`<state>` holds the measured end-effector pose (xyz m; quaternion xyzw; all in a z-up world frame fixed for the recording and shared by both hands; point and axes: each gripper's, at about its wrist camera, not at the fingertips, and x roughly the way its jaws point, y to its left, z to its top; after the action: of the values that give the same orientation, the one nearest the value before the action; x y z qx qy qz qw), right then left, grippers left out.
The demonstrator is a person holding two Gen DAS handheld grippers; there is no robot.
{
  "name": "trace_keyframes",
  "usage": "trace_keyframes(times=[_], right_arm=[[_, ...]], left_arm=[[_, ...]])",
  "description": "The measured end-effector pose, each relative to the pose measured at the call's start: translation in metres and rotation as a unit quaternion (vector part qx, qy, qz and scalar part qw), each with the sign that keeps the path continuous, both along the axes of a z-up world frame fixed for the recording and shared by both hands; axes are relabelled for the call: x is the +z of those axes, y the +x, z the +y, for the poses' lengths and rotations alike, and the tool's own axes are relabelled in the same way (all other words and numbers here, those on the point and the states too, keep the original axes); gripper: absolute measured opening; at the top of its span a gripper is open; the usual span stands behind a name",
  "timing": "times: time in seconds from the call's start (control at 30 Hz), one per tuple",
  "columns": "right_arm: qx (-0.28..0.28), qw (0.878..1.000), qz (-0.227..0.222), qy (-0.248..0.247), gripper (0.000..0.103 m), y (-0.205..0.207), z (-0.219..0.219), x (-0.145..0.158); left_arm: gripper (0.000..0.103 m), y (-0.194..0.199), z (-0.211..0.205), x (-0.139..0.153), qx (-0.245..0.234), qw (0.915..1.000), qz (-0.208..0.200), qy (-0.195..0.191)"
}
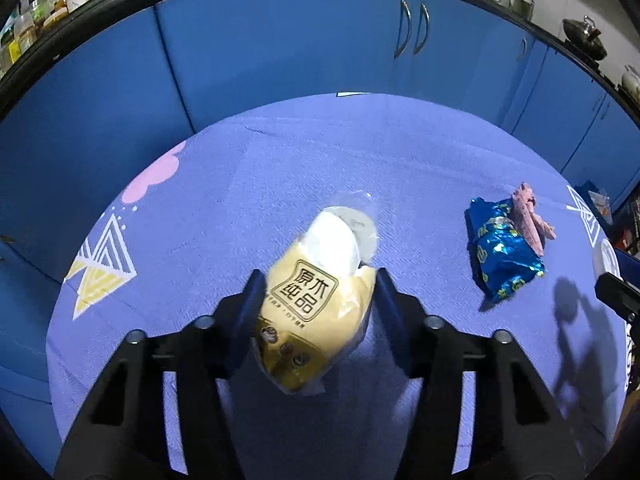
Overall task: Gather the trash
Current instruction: 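Lift the clear round lid with the right tool while the left tool lifts the bread bag, then carry the bread bag and clear lid over the black bin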
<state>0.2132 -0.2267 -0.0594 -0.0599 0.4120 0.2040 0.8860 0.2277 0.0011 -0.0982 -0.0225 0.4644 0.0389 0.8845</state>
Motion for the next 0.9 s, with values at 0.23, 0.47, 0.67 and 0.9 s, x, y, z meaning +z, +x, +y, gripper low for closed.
trace_keyframes(times=[0.23,0.47,0.67,0.9], right_arm=[[-0.001,1.000,-0.011,0.005,0.039,-0.007,-0.007,0.010],[-0.016,1.000,-0.025,0.012,0.039,-0.020,-0.029,0.023],[-0.035,0.998,-0.040,0.019,0.039,-0.032,-0.058,0.035],[-0.060,0.997,-0.052,0.026,0.039,-0.044,-0.092,0.045]], left_arm=[[0.046,-0.014,-0.021,0.014,-0.020,0.9998,-0.010,-0.001],[0.046,-0.027,-0.058,0.035,-0.052,0.9981,-0.032,0.012],[0.046,-0.032,-0.097,0.049,-0.084,0.9952,-0.046,0.023],[0.046,-0.039,-0.141,0.061,-0.119,0.9909,-0.054,0.033]])
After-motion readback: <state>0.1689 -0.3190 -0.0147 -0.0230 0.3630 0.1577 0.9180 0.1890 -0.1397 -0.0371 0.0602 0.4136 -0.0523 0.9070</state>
